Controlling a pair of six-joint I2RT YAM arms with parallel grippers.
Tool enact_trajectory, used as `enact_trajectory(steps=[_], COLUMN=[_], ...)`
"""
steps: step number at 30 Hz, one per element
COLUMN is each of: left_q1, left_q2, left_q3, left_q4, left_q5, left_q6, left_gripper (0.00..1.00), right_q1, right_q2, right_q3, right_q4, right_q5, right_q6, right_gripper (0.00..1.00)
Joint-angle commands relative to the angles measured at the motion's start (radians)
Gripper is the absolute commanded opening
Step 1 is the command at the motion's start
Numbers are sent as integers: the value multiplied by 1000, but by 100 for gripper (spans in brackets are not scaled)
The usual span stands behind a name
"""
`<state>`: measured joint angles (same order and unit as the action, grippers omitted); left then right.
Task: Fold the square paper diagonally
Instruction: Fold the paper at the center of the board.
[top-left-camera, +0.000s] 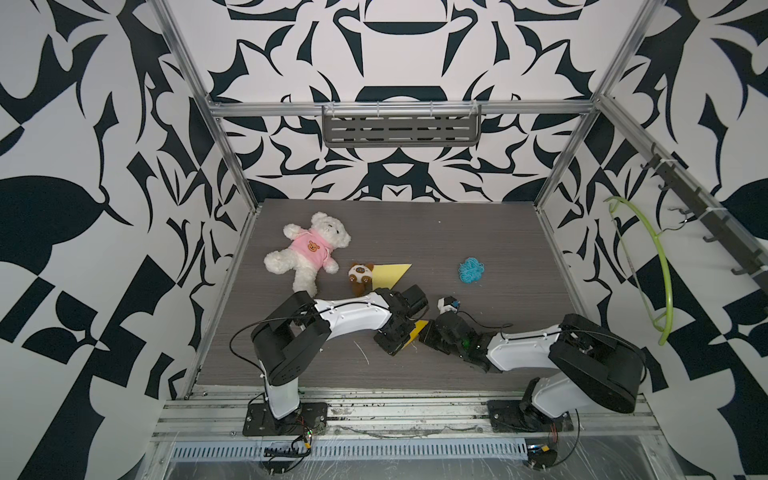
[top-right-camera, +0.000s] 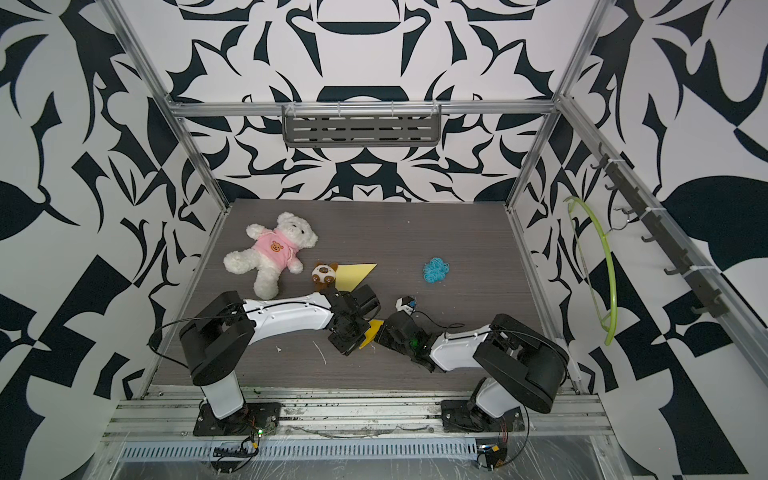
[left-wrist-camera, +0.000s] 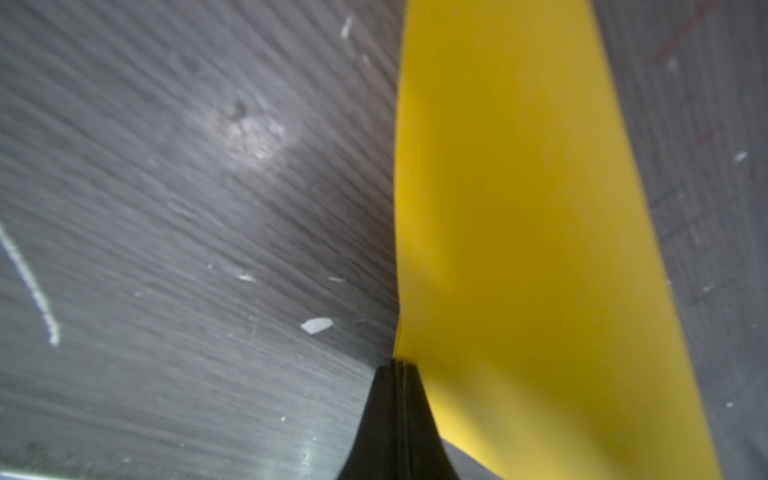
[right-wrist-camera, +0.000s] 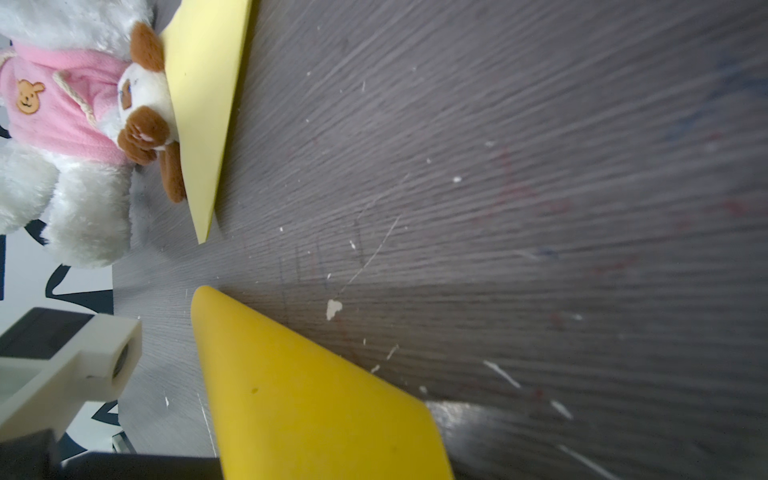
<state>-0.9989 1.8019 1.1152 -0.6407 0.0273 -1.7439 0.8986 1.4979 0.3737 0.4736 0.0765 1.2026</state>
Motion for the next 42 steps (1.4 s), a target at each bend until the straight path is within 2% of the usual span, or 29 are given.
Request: enact_trajectory(steps=[1,8,14,17,22,28,31,35,38,42], left_q1=[5,-3,-3,-3,-3,-4,-4,-6,-6,-7], left_q2=[14,58,67,71,83,98,100,99,102,102], left_q3=[17,27,18,15,21,21,18,12,16,20], left_q4=[-24,-38,-93,-96,-99,-99,-99,-93,-92,-91], left_q5=[21,30,-13,-20,-22,-12,-8,-11,-12,-13], left_q6=[8,6,5,4,9,14,17,16,18,21], left_gripper=[0,0,0,0,0,0,0,0,0,0], right_q1=[8,8,9,9,8,5,-12,-101,-210,-288], right_q2=[46,44,24,12,-62,-296,-424,-535,-547,-463], right_q3=[-45,-44,-51,-52,-42,-48,-50,-63,-84,-80], right_q4=[-182,-182,-188,-192,-247,-398,-487,-469,-350,-164], right_q5=[-1,-2,2,2,9,42,51,-73,-243,-416], right_q6=[4,3,3,-2,-39,-107,-139,-173,-149,-79], right_gripper=[5,5,8,12,27,36,35,25,13,8])
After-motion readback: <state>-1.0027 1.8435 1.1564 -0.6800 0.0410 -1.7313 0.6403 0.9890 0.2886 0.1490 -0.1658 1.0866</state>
